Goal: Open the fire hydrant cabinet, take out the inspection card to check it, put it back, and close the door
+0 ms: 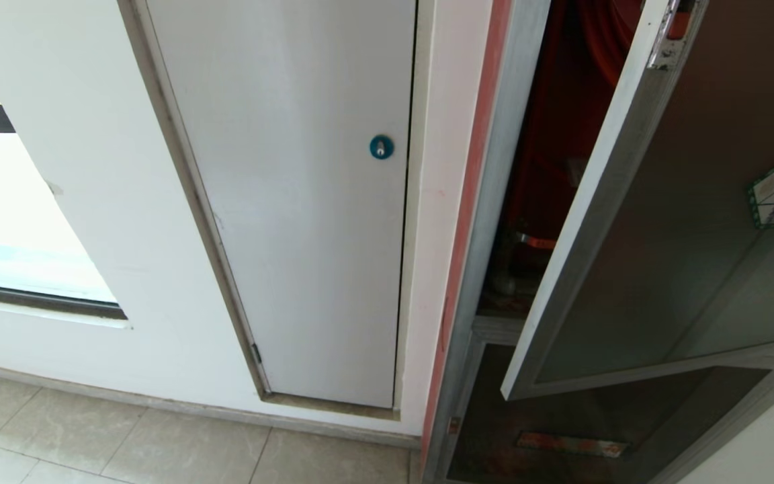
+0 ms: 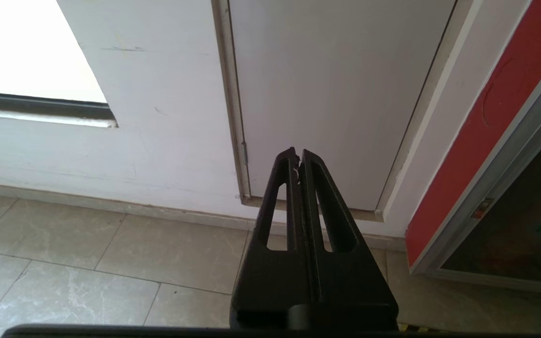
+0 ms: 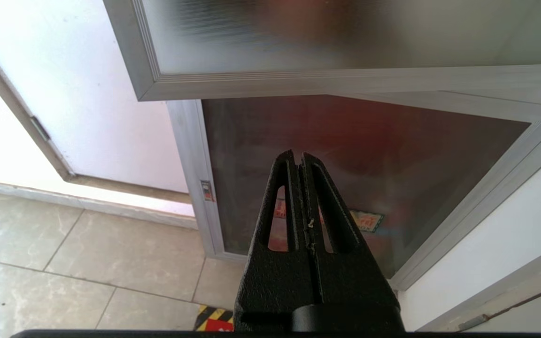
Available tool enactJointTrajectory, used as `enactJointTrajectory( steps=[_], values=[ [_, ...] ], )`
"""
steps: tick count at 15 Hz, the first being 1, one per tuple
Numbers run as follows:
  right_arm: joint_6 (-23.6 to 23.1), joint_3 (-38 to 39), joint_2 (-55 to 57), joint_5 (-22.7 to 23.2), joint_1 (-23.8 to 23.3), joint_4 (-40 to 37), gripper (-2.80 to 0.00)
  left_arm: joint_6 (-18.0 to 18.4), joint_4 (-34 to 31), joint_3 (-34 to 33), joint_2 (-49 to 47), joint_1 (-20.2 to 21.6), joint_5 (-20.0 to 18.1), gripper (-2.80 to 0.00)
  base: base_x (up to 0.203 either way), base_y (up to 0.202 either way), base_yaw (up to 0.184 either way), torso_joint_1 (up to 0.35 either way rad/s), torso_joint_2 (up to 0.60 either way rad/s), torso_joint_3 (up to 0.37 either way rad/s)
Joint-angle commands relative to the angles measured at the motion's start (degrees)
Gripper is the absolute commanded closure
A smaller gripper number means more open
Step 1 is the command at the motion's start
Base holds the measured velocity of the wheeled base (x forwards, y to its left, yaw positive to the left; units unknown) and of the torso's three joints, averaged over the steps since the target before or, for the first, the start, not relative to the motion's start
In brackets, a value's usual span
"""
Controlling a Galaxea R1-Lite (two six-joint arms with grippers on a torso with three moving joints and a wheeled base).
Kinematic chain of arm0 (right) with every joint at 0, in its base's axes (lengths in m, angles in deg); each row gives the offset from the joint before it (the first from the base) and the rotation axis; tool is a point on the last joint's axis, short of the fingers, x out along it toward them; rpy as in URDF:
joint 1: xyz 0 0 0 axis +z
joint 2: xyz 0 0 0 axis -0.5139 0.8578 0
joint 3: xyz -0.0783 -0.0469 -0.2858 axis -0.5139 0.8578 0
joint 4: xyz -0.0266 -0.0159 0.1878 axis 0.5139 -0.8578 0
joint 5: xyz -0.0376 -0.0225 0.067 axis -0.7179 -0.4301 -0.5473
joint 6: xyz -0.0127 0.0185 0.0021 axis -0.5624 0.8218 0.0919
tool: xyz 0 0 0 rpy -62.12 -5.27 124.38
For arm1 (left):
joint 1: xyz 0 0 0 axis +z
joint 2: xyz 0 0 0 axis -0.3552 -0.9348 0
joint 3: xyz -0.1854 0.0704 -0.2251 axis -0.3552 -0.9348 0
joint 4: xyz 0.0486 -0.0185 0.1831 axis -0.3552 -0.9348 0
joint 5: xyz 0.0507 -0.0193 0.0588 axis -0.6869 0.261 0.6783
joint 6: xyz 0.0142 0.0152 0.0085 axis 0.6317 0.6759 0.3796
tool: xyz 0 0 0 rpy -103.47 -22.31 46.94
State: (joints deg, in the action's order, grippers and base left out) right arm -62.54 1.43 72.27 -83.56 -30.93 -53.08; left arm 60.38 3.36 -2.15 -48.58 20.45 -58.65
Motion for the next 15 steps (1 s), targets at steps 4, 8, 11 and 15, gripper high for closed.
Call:
enactJointTrajectory(
  steps=[4,8,11,15],
  values=[
    [0.62,-0.01,-0.06,-0.06,0.00,0.10,0.00,-0.02,-0.04,0.00,-0.05,0.00,0.02,0.00,0.000,0.000,0.000,0.000,0.00,0.000],
    [1.32,0.01,-0.06,-0.13,0.00,0.19,0.00,-0.02,-0.02,0.00,-0.05,0.00,0.02,0.00,0.000,0.000,0.000,0.000,0.00,0.000],
    [1.41,-2.40,-0.06,-0.19,0.04,0.91,0.00,-0.02,-0.04,0.00,-0.05,0.00,0.02,0.00,0.000,0.000,0.000,0.000,0.00,0.000],
    [2.10,-8.65,6.16,3.17,0.18,0.96,0.00,-0.02,-0.02,0.00,-0.05,0.00,0.02,0.00,0.000,0.000,0.000,0.000,0.00,0.000]
  ],
)
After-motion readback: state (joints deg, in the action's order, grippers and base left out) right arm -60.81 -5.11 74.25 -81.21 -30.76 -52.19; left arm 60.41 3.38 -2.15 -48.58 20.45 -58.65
